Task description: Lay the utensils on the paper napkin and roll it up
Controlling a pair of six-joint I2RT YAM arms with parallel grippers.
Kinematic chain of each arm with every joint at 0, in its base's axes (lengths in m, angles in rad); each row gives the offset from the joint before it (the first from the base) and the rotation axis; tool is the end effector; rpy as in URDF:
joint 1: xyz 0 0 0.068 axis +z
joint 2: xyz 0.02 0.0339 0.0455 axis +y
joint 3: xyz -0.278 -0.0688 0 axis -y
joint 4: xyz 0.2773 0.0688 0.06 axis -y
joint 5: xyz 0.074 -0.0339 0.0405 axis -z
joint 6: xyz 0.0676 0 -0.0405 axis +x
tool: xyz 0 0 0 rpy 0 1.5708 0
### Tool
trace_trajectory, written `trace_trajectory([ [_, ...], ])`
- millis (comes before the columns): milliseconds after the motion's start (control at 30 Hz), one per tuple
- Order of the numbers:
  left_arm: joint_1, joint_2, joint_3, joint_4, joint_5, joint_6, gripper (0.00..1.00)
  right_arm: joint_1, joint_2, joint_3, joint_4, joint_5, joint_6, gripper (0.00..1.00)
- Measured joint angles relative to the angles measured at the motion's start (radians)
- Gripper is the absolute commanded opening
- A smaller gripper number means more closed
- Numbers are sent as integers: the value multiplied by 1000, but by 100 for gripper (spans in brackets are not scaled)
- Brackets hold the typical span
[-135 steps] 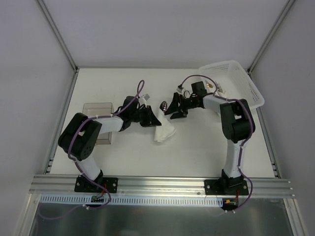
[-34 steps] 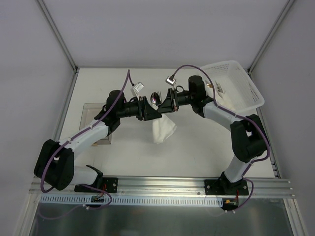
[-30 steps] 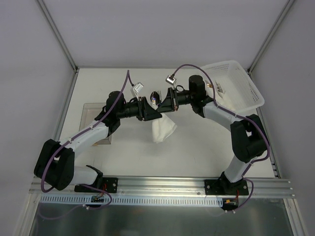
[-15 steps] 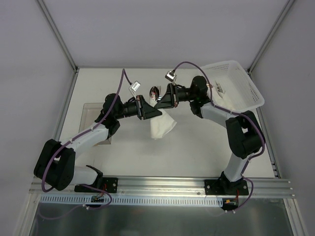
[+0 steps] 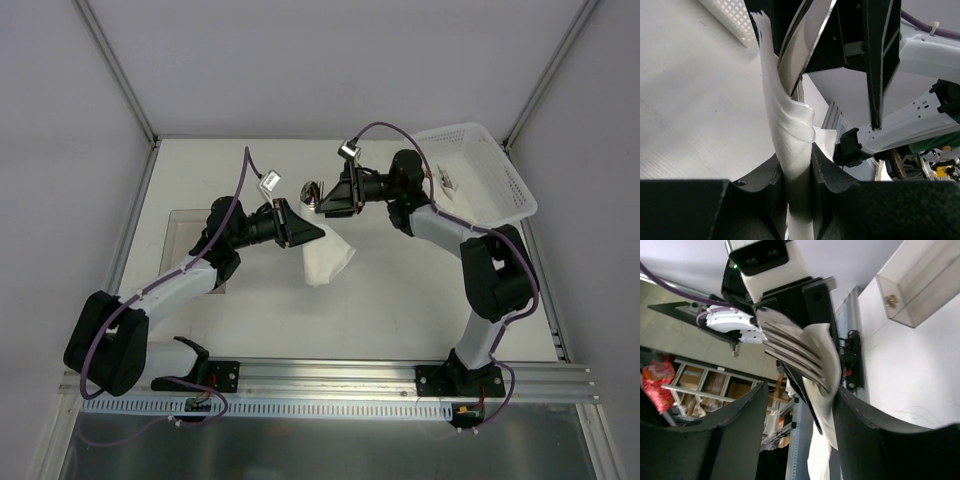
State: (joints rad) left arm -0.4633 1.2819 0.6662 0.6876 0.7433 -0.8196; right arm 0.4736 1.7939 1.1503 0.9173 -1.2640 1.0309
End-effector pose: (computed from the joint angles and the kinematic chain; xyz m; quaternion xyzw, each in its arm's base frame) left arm 0.2705 -0.1863 0.2777 0.1492 0.6718 -0.6063 0.3985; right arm 0.3535 0.2536 0.2917 -0.3186 0.5981 0.6999 0.2257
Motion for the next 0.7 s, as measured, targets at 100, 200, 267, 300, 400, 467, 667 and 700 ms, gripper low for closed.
trace_trajectory([
  [100, 1, -23, -13, -27, -22, 1, 0, -40, -10, 22, -122, 27, -77, 58],
  [200, 3, -39, -23, -43, -42, 1, 0, -87, -40, 50, -314, 70, -217, 59],
  [267, 14, -48, -28, -50, -52, 0, 0, -108, -61, 82, -478, 113, -339, 60],
  [300, 21, -52, -28, -50, -61, 0, 0, -115, -74, 101, -574, 140, -410, 60],
  [400, 42, -80, -29, -65, -101, 0, 0, -129, -112, 130, -785, 218, -577, 50],
  [467, 60, -116, -35, -87, -149, 3, 0, -146, -142, 132, -895, 264, -673, 38],
  [667, 79, -228, -39, -200, -341, 47, 0, -176, -263, 143, -1133, 441, -894, 11],
  [700, 79, -235, -39, -210, -364, 50, 0, -163, -288, 150, -1161, 472, -924, 10],
])
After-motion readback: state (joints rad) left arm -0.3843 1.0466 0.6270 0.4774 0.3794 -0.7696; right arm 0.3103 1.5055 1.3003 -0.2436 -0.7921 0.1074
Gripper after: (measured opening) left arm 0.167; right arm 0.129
